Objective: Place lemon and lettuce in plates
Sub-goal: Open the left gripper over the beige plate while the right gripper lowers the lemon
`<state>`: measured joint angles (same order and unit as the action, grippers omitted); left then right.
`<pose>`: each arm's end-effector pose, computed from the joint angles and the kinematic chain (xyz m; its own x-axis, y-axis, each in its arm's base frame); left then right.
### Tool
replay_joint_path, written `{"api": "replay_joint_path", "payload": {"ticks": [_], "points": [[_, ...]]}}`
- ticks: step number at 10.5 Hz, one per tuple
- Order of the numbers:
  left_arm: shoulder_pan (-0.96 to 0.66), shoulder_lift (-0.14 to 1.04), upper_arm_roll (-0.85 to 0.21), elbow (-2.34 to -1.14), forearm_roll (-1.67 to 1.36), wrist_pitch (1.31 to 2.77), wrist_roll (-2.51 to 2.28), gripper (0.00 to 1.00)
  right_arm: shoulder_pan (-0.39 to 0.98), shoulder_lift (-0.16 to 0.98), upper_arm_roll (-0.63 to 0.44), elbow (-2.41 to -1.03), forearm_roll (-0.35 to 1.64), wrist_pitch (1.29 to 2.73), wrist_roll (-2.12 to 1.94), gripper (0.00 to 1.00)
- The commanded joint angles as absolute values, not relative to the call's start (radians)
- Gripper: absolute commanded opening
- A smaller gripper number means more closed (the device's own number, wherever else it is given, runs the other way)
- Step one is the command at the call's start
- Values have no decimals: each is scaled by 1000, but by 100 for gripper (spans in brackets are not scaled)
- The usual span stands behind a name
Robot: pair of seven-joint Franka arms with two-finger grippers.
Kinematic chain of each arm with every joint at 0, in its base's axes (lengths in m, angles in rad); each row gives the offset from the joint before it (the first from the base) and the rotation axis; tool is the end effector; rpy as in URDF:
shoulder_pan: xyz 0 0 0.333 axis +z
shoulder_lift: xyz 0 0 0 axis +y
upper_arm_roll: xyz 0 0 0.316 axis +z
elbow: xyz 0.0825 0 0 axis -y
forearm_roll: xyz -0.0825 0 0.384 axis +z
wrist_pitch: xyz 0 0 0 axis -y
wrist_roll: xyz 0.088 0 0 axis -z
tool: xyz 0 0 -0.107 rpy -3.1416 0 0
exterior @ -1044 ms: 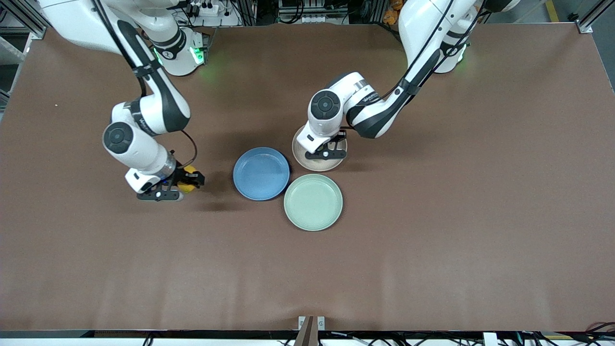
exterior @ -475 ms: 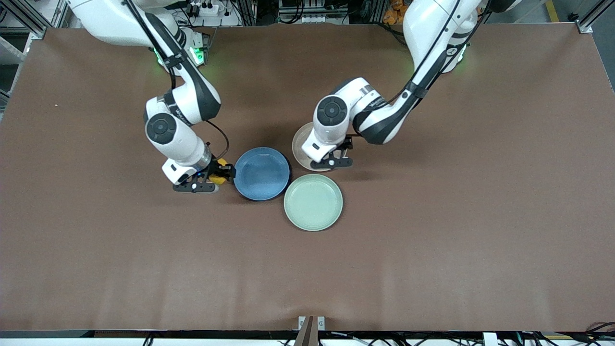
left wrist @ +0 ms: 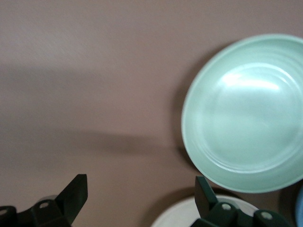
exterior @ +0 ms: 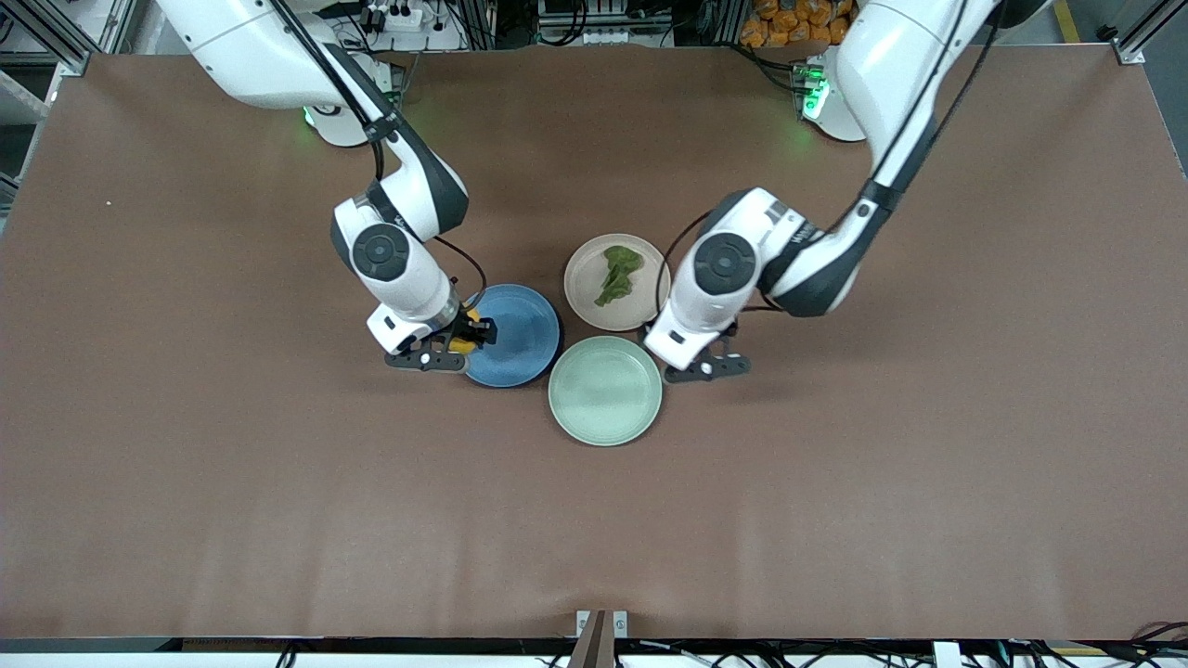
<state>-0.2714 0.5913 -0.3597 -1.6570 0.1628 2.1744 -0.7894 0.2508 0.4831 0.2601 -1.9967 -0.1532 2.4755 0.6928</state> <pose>0.5667 -0.3715 0.2804 0.9910 0.1148 -0.0690 0.1168 -0.9928 0.0253 0.5342 0.2949 0.2242 0.9958 -0.0912 -0.0009 -0.0912 -0.9954 -0.0295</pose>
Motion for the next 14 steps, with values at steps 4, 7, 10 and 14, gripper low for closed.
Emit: {"api": "replay_joint_path", "payload": {"ticks": [4,7,10,14], "points": [[-140,560,-367,-1671,202,2166,-602,100,305,603,265,-1887,-259,2473,818,41],[-75,557,-367,-1671,212,2164,-510,100,307,630,265,-1879,-366,2476,909,58],[-40,558,-332,-1671,212,2166,-476,100,307,632,267,-1878,-368,2473,920,90],[1,540,-302,-1669,227,2166,-388,100,281,575,276,-1878,-348,2438,913,100]]}}
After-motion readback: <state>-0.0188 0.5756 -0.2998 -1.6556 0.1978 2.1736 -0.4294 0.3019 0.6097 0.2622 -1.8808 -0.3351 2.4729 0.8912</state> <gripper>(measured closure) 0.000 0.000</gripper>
